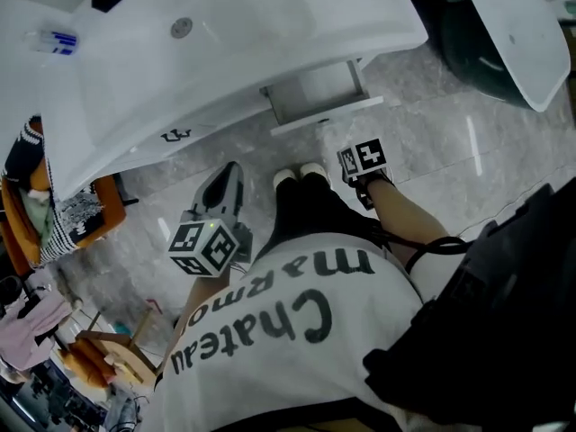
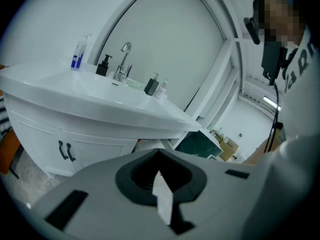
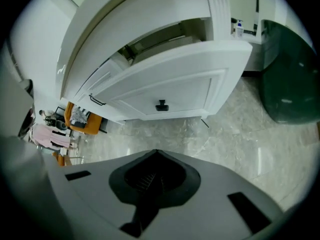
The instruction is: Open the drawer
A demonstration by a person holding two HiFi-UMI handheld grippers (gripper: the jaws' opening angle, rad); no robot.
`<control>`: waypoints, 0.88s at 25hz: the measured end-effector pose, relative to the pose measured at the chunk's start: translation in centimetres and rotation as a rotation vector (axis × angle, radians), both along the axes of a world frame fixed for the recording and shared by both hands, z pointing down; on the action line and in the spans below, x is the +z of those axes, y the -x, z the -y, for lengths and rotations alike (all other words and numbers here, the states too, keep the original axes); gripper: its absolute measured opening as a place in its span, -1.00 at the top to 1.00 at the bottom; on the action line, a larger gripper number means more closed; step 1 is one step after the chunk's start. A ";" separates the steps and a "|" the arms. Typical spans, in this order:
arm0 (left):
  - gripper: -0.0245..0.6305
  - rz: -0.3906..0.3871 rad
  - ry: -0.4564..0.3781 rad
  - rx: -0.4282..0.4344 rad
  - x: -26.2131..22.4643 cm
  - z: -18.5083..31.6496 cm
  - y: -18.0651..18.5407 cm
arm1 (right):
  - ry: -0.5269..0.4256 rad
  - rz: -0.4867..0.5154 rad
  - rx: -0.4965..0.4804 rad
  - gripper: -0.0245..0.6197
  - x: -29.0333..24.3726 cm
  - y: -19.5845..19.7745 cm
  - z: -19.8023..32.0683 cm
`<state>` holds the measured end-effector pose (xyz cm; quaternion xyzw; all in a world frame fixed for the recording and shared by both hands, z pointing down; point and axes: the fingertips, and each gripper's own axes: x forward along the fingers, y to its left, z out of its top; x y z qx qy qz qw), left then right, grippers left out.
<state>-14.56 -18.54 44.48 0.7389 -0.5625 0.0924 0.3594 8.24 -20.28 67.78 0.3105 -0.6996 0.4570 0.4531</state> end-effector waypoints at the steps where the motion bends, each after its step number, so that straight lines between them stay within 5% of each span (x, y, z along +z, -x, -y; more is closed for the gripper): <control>1: 0.91 -0.003 -0.013 0.000 -0.3 0.4 0.3 | -0.005 0.017 -0.024 0.90 -0.9 0.1 -0.2; 6: 0.91 0.011 -0.105 0.008 -2.1 2.5 2.0 | -0.134 0.061 -0.015 0.90 -6.8 -1.1 2.1; 13: 0.91 -0.013 -0.171 -0.030 -5.4 3.9 5.6 | -0.390 0.053 0.330 0.90 -16.7 -8.7 7.6; 18: 0.91 -0.054 -0.220 0.013 -8.2 4.8 5.9 | -0.661 0.239 0.527 0.90 -27.9 -10.6 11.7; 22: 0.91 -0.113 -0.272 0.077 -11.4 6.1 4.6 | -0.815 0.411 0.490 0.90 -35.6 -6.6 12.9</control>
